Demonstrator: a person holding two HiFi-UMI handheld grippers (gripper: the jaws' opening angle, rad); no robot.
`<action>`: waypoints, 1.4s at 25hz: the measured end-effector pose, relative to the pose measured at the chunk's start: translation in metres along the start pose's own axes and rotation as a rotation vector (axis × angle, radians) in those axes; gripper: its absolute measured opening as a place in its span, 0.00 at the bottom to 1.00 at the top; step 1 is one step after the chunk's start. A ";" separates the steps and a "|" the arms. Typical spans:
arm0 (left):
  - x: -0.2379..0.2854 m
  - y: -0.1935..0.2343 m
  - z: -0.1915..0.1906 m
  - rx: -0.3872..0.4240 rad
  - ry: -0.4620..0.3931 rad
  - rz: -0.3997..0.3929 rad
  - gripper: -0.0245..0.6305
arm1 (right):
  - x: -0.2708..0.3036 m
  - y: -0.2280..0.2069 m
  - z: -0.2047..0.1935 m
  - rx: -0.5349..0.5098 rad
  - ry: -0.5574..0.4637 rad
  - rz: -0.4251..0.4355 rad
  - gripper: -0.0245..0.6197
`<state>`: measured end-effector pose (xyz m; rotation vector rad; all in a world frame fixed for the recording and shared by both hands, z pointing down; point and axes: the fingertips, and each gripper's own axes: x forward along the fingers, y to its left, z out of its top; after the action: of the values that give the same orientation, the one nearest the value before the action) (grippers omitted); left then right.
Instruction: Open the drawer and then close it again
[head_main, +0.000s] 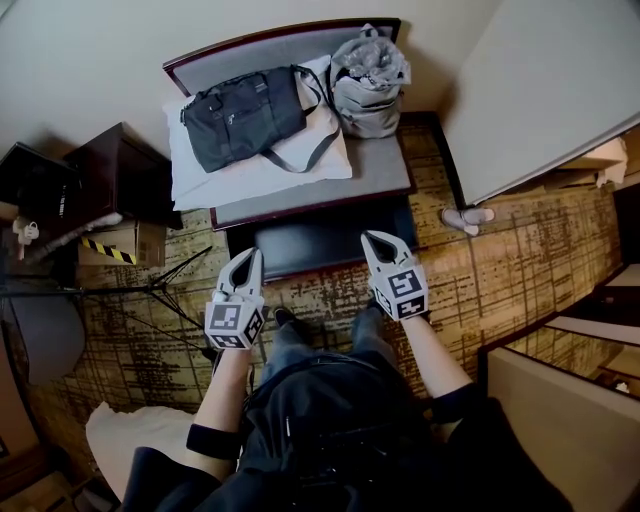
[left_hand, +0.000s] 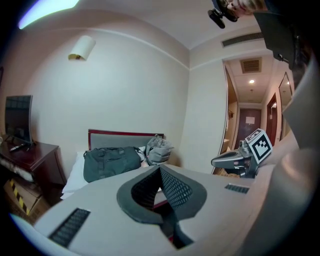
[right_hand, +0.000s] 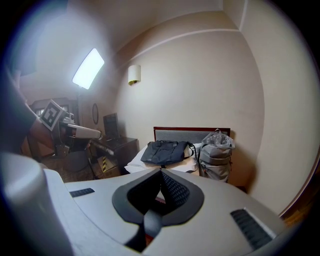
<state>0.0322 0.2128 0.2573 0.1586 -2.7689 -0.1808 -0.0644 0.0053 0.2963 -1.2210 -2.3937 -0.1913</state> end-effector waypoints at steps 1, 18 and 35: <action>0.001 0.000 0.000 0.001 0.002 -0.002 0.04 | 0.000 -0.001 -0.001 0.003 0.001 -0.003 0.05; 0.047 -0.037 -0.126 -0.065 0.288 -0.112 0.04 | 0.017 0.000 -0.052 0.047 0.073 0.017 0.05; 0.137 -0.037 -0.430 -0.118 0.640 -0.172 0.04 | 0.142 0.072 -0.246 0.080 0.172 0.149 0.05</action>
<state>0.0633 0.1125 0.6981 0.3555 -2.1021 -0.2805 0.0004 0.0750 0.5731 -1.2851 -2.1340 -0.1469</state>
